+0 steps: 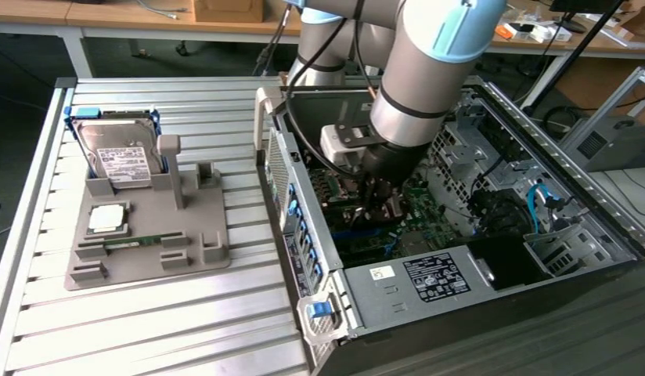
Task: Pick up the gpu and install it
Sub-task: 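Insert the gpu into the slot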
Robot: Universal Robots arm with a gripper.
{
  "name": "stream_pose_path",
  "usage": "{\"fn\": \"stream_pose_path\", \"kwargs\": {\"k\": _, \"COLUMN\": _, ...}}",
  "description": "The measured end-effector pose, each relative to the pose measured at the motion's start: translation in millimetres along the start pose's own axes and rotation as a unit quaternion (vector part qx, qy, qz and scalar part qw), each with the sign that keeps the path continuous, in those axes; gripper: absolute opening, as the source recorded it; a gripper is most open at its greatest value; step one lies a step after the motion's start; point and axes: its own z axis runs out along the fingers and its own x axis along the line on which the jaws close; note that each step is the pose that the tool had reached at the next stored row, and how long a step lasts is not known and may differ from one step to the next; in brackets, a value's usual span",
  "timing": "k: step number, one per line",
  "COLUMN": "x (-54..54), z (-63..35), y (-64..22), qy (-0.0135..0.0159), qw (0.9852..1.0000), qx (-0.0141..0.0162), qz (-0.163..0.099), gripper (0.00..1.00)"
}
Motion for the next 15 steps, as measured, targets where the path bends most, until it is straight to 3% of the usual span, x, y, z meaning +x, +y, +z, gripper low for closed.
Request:
{"fn": "stream_pose_path", "kwargs": {"k": 5, "x": 0.0, "z": -0.2, "y": 6.5, "qy": 0.0000, "qw": 1.0000, "qx": 0.0000, "qz": 0.000, "gripper": 0.27}}
{"fn": "stream_pose_path", "kwargs": {"k": 15, "x": 0.4, "z": 5.1, "y": 6.8, "qy": 0.0002, "qw": 1.0000, "qx": -0.0001, "qz": 0.001, "gripper": 0.27}}
